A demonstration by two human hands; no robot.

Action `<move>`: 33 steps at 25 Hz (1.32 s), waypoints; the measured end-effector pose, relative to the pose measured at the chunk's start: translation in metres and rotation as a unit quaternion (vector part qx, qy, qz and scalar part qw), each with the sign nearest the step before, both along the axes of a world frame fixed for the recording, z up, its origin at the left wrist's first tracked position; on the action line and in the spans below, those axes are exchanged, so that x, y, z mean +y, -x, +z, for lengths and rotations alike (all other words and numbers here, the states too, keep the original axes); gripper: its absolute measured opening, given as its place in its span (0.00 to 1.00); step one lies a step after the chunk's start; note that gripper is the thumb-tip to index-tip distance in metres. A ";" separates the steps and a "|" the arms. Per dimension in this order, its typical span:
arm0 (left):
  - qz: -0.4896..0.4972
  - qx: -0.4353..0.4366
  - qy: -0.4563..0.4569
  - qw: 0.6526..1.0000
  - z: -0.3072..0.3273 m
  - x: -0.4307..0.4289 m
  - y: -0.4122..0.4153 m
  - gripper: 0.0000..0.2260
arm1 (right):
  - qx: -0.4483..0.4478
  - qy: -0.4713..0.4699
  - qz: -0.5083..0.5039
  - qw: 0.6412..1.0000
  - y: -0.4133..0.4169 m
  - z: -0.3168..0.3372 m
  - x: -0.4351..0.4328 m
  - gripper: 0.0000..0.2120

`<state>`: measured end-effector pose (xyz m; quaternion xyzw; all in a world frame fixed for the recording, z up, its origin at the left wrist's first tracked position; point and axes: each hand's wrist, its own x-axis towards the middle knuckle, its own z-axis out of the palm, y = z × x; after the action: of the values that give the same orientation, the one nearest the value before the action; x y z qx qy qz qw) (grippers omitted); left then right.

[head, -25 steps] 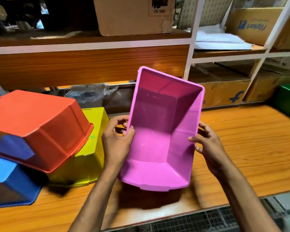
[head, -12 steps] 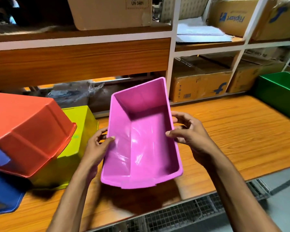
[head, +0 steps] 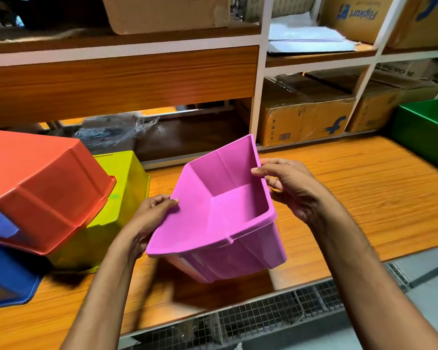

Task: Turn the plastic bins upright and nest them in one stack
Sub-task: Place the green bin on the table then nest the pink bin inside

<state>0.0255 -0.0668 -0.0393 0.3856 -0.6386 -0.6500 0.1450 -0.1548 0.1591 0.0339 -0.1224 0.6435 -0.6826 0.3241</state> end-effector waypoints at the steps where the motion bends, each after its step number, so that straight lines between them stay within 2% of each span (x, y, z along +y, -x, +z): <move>1: 0.009 0.007 -0.008 1.000 0.002 0.002 0.000 0.05 | -0.001 -0.001 0.000 1.000 0.002 -0.002 0.002 0.20; 4: 0.012 0.021 -0.022 0.999 0.007 0.007 0.000 0.07 | 0.000 -0.007 0.006 1.000 0.010 -0.014 0.011 0.20; 7: 0.001 0.024 0.018 1.000 0.013 0.019 -0.007 0.09 | 0.004 -0.005 0.013 1.000 0.015 -0.032 0.025 0.25; 11: -0.003 0.104 0.043 0.994 0.016 0.050 -0.020 0.12 | 0.047 -0.002 0.020 0.999 0.009 -0.054 0.048 0.26; 15: 0.020 0.174 0.091 0.980 0.008 0.084 -0.026 0.12 | 0.093 0.041 0.001 0.995 0.001 -0.066 0.070 0.29; 21: 0.062 0.217 0.111 0.968 -0.004 0.119 -0.031 0.17 | 0.136 0.078 -0.015 0.988 -0.016 -0.078 0.106 0.32; 25: 0.034 0.232 0.080 0.969 -0.004 0.138 -0.043 0.18 | 0.127 0.095 -0.028 0.987 -0.037 -0.077 0.139 0.31; 30: -0.072 0.204 0.011 0.976 0.010 0.153 -0.073 0.16 | 0.074 0.098 -0.069 0.990 -0.084 -0.080 0.189 0.30; 33: -0.141 0.170 0.014 0.975 0.009 0.168 -0.090 0.15 | 0.079 0.050 -0.134 0.987 -0.129 -0.080 0.223 0.30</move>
<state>0.1151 0.1010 -0.0299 0.1740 -0.6614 -0.7109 0.1636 -0.0258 0.3817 -0.0460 -0.1042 0.6429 -0.7393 0.1713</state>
